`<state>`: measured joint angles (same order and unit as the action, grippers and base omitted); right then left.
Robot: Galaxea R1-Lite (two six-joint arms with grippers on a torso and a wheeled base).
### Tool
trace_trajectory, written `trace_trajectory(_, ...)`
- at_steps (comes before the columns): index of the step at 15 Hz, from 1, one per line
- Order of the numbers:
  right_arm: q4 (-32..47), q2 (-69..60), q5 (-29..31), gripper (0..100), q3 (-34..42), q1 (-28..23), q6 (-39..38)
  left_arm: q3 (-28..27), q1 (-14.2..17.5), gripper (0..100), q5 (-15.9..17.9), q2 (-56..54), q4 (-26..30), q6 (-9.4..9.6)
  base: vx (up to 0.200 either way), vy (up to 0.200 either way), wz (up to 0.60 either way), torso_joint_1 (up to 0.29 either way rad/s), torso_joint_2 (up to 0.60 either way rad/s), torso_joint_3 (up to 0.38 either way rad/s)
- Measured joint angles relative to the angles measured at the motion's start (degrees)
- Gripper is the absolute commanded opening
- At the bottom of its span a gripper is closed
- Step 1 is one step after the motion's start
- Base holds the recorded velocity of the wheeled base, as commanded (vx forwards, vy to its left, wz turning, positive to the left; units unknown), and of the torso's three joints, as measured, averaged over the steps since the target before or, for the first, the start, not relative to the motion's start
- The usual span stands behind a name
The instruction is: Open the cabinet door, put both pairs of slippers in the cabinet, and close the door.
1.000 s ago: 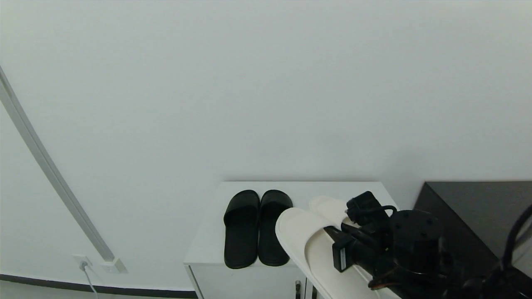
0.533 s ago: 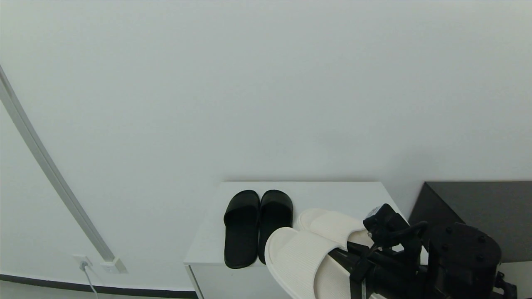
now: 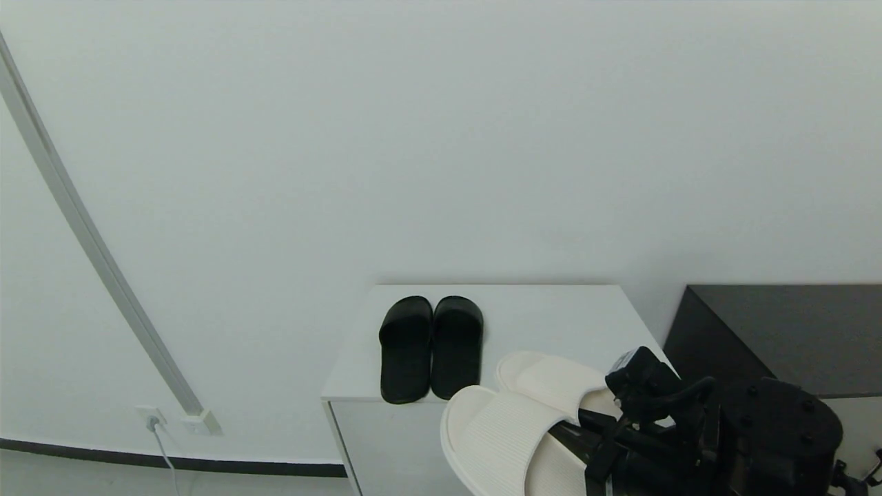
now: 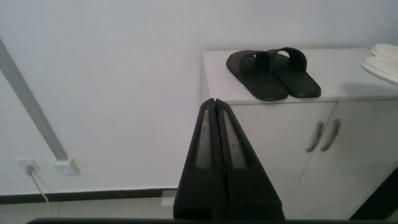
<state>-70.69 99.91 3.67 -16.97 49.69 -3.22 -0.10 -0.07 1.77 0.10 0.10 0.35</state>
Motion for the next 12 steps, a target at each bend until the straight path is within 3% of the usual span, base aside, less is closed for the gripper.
trace_trajectory(2, -0.3, 0.0, 0.0, 0, 0.1, 0.0, 0.0, 0.0, 0.0, 0, 0.0, 0.0, 0.0, 0.00, -0.200, 0.000, 0.00, 0.002, 0.00, 0.000)
trace_trajectory(12, -0.5, 1.0, 0.0, 0, 0.7, 0.0, 0.0, 0.0, 0.0, 0, 0.0, 0.0, 0.0, 0.00, 0.000, 0.000, 0.00, 0.000, 0.00, 0.000)
